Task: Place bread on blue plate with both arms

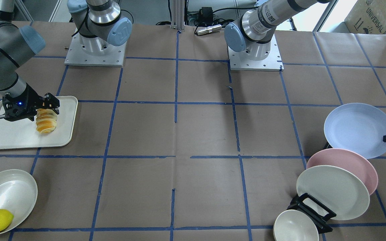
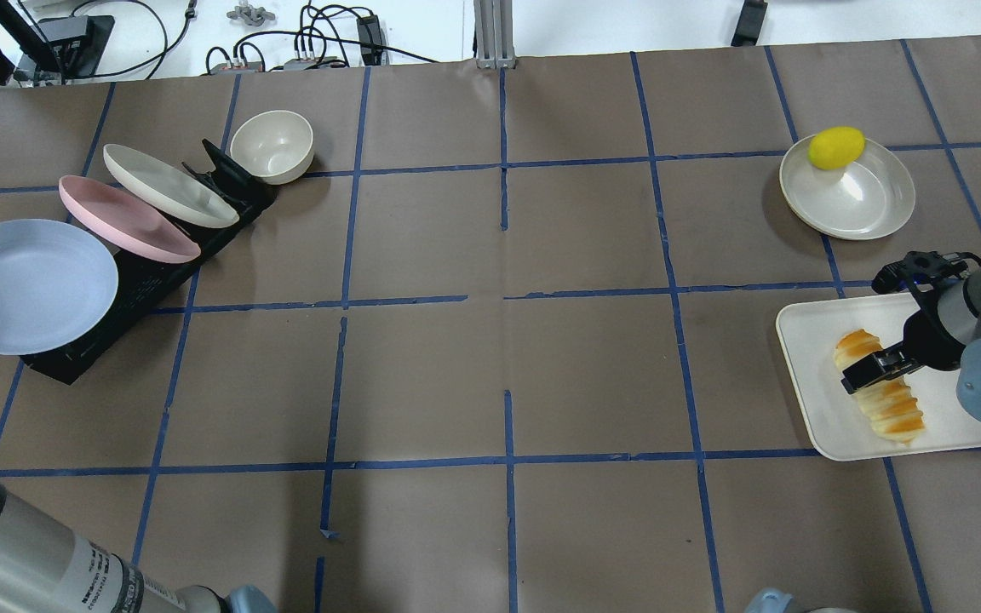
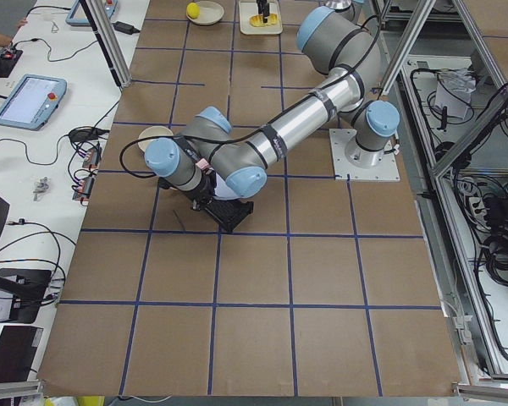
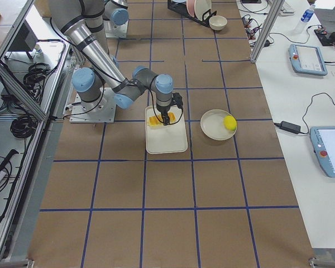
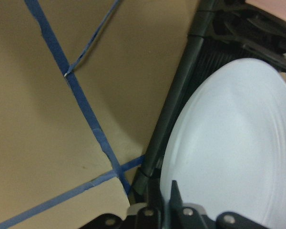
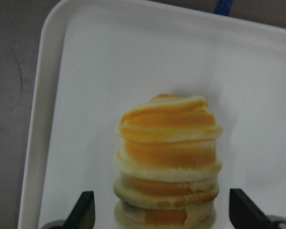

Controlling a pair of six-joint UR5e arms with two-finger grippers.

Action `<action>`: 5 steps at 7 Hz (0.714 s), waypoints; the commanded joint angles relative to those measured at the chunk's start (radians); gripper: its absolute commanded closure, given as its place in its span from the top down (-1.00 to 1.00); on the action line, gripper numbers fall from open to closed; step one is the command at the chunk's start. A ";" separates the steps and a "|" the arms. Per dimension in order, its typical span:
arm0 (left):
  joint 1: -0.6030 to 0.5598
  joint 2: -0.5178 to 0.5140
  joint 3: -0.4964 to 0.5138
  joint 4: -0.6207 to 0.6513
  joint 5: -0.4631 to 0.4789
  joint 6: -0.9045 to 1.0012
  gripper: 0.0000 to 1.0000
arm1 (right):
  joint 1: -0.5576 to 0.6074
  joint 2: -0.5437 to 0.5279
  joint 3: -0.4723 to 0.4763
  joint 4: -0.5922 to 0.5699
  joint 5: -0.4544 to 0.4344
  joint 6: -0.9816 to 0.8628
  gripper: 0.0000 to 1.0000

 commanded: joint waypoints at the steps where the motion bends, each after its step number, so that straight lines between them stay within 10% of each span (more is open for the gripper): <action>1: -0.003 0.160 -0.077 -0.056 -0.003 -0.036 -0.86 | 0.000 0.000 -0.001 -0.017 -0.004 0.001 0.47; 2: -0.040 0.263 -0.171 -0.054 -0.005 -0.061 -0.85 | 0.000 -0.004 -0.004 -0.018 -0.033 0.010 -0.54; 3: -0.098 0.377 -0.276 -0.042 -0.006 -0.117 -0.85 | 0.002 -0.004 0.001 -0.020 -0.078 0.057 -0.96; 5: -0.225 0.509 -0.391 -0.039 -0.012 -0.234 -0.84 | 0.006 -0.010 0.004 -0.026 -0.080 0.087 -0.97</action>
